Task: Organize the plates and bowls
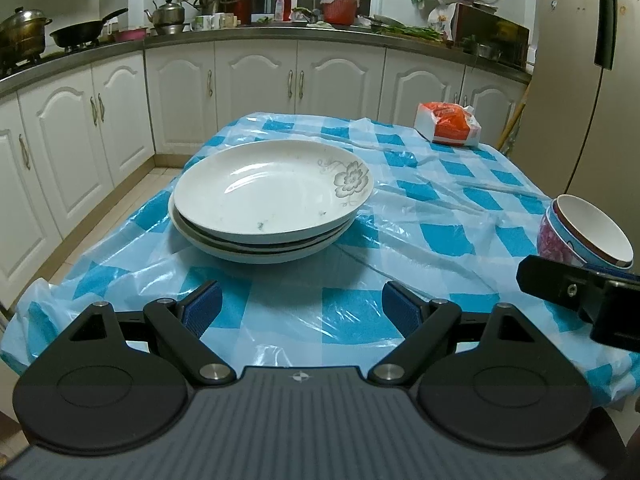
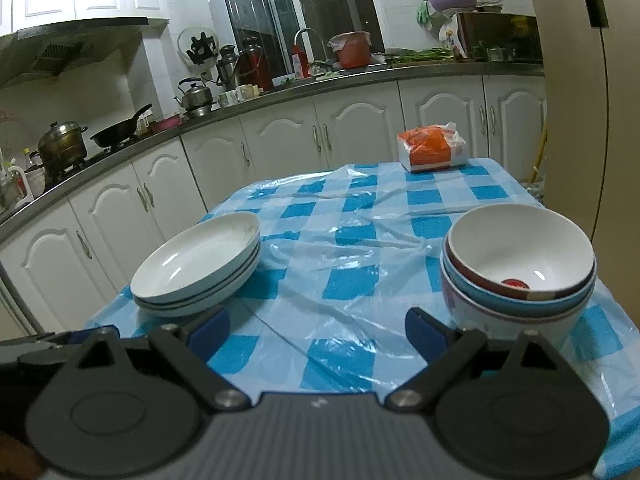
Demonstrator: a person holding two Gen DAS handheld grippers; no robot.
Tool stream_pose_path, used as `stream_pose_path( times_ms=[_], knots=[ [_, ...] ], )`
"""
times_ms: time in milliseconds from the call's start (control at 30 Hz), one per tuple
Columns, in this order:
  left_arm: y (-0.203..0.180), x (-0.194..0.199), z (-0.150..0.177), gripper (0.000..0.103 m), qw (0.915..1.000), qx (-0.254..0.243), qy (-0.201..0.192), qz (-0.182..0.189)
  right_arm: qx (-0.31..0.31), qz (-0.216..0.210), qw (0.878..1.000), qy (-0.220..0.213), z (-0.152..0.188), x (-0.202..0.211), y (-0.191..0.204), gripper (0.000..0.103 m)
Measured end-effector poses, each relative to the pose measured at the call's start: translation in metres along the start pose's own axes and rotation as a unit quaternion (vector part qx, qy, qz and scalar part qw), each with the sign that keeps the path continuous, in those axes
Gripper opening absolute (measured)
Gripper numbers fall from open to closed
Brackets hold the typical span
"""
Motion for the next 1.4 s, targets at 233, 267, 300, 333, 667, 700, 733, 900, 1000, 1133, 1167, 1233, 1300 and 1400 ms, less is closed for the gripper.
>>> stream_pose_path(
  times_ms=[233,267,300,333,667,700,733,900,1000,1133,1167,1233,1300,1400],
  knots=[
    [-0.001,-0.001,0.002,0.103,1.0000,-0.001,0.003,-0.002,-0.002,-0.003,1.000,0.001,0.002,-0.001,0.000,0.094],
    [-0.001,-0.001,0.003,0.103,1.0000,-0.001,0.003,-0.003,-0.003,-0.004,1.000,0.002,0.002,-0.001,-0.001,0.094],
    [-0.001,-0.001,0.003,0.103,1.0000,-0.001,0.003,-0.003,-0.004,-0.003,1.000,0.002,0.002,-0.001,-0.001,0.094],
    [-0.002,-0.001,0.003,0.103,1.0000,-0.001,0.004,-0.003,-0.005,-0.003,1.000,0.003,0.003,-0.002,-0.001,0.094],
    [-0.001,-0.002,0.002,0.103,1.0000,0.000,0.003,-0.006,-0.010,-0.005,1.000,0.004,0.005,-0.001,-0.003,0.094],
    [-0.001,-0.002,0.002,0.103,1.0000,0.000,0.002,-0.006,-0.010,-0.005,1.000,0.004,0.005,-0.001,-0.003,0.094],
    [-0.001,-0.002,0.002,0.103,1.0000,0.001,0.003,-0.006,-0.010,-0.005,1.000,0.004,0.005,-0.001,-0.003,0.094],
    [-0.001,-0.004,0.002,0.103,1.0000,0.003,0.006,-0.007,-0.013,-0.007,1.000,0.006,0.007,-0.002,-0.004,0.094],
    [-0.001,-0.004,0.003,0.103,0.9999,0.003,0.007,-0.009,-0.015,-0.006,1.000,0.006,0.008,-0.002,-0.005,0.094],
    [-0.003,-0.005,0.003,0.103,0.9999,0.003,0.008,-0.010,-0.019,-0.007,1.000,0.009,0.010,-0.003,-0.008,0.094],
    [-0.003,-0.005,0.004,0.103,0.9999,0.003,0.008,-0.011,-0.020,-0.008,1.000,0.010,0.010,-0.003,-0.008,0.094],
    [-0.004,-0.005,0.004,0.103,0.9999,0.002,0.008,-0.011,-0.020,-0.010,1.000,0.010,0.010,-0.003,-0.009,0.094],
    [-0.005,-0.006,0.004,0.103,0.9999,0.002,0.009,-0.011,-0.020,-0.010,1.000,0.009,0.010,-0.004,-0.009,0.094],
    [-0.005,-0.007,0.003,0.103,0.9999,0.003,0.008,-0.013,-0.023,-0.013,1.000,0.011,0.010,-0.005,-0.011,0.094]
  ],
)
Point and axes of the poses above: each gripper's, at about its wrist camera, not at the fingertips, and x roughly against the way its jaws point, y to its left, z to its underside, the point moved 6 cm from there along -x, roughly the way its jaws point, and after that the axes turned 3 degrees about -y, right-handed, at the moved point
